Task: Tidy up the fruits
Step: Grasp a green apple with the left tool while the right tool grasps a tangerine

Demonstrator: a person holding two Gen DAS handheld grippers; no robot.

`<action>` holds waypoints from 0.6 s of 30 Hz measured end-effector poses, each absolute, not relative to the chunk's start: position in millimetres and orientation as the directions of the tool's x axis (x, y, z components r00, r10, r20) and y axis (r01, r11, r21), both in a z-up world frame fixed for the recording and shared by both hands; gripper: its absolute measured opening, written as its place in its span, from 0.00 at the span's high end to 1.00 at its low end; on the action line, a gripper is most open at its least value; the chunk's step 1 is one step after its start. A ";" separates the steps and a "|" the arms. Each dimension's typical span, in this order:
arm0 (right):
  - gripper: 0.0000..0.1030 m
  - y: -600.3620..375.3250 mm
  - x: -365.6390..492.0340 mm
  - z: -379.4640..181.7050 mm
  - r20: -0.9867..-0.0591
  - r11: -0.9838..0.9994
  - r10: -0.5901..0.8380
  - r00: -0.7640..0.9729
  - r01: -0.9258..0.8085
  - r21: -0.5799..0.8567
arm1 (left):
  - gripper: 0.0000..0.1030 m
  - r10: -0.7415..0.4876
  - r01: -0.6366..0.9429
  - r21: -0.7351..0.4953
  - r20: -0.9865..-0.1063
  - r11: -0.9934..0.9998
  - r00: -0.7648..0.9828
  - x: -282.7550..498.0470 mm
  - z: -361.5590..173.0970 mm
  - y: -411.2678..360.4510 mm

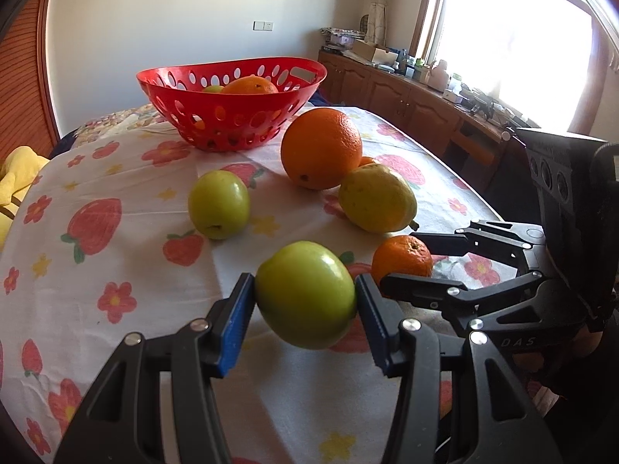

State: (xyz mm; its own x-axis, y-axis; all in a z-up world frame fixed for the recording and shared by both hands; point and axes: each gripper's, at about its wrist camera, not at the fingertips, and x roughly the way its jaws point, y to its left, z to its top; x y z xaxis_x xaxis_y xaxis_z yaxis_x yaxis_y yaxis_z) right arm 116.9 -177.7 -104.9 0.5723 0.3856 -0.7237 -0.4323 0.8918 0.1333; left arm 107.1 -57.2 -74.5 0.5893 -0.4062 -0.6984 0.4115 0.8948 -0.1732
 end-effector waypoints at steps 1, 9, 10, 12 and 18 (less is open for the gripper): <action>0.43 -176.8 117.5 -105.9 -0.726 0.891 0.385 0.570 -0.433 0.133 | 0.50 -0.406 0.411 -0.173 -0.698 0.895 0.590 107.2 -74.6 -56.9; 0.54 -170.0 118.2 -110.1 -0.736 0.891 0.367 0.568 -0.442 0.103 | 0.50 -0.403 0.405 -0.174 -0.699 0.897 0.591 108.2 -75.2 -55.7; 0.54 -171.0 118.2 -110.1 -0.735 0.891 0.369 0.569 -0.441 0.105 | 0.50 -0.402 0.405 -0.174 -0.699 0.897 0.591 108.1 -75.3 -55.4; 0.54 -170.9 117.6 -110.6 -0.732 0.892 0.371 0.572 -0.439 0.109 | 0.50 -0.400 0.403 -0.173 -0.698 0.899 0.593 108.1 -75.1 -55.4; 0.54 -172.5 116.0 -107.1 -0.720 0.895 0.370 0.587 -0.433 0.107 | 0.50 -0.401 0.405 -0.168 -0.690 0.899 0.603 107.7 -69.5 -54.7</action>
